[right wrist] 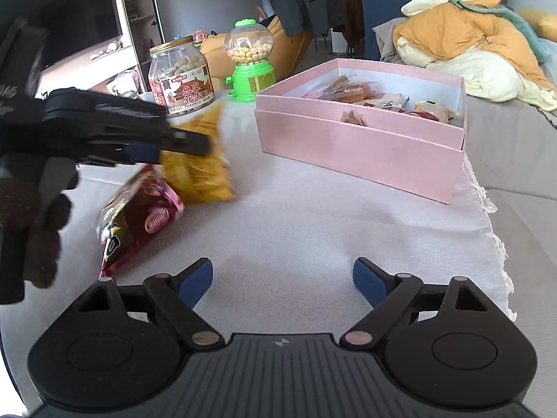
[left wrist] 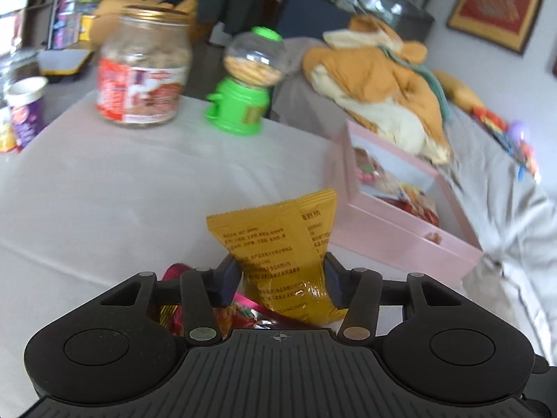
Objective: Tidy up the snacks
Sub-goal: 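Grasp and lift the yellow packet with the left tool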
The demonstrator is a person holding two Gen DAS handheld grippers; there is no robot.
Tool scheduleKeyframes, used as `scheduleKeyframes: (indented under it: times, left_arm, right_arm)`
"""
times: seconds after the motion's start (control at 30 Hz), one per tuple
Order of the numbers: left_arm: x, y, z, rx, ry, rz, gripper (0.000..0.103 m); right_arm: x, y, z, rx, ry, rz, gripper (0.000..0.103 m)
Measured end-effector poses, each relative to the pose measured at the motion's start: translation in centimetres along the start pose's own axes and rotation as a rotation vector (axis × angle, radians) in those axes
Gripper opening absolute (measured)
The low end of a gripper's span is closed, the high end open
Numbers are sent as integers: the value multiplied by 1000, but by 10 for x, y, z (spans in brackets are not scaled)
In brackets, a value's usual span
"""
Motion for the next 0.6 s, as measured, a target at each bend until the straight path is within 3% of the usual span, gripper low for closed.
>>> scheduleKeyframes:
  times: [0.13, 0.27, 0.37, 0.6]
  left_arm:
    - [-17, -22, -3, -84, 29, 40, 54]
    - [-25, -30, -6, -41, 66, -14, 53]
    - [-32, -43, -9, -48, 81, -38, 53]
    - [-58, -79, -31, -38, 165, -142, 53]
  right_arm:
    - [4, -2, 0, -12, -16, -19, 100]
    - [13, -21, 1, -153, -74, 16, 103]
    - [15, -22, -3, -140, -80, 2, 103]
    - [25, -59, -29, -92, -67, -185, 103]
Point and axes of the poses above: each gripper's, at about its wrist camera, not at the fingertips, and x roughly the way its jaws point, y to its right, z to its underside, the point moved 2 cm from there along x, roughly the way its jaws point, and after that the axes turned 11 degrees about y, right-handed, at the moved point
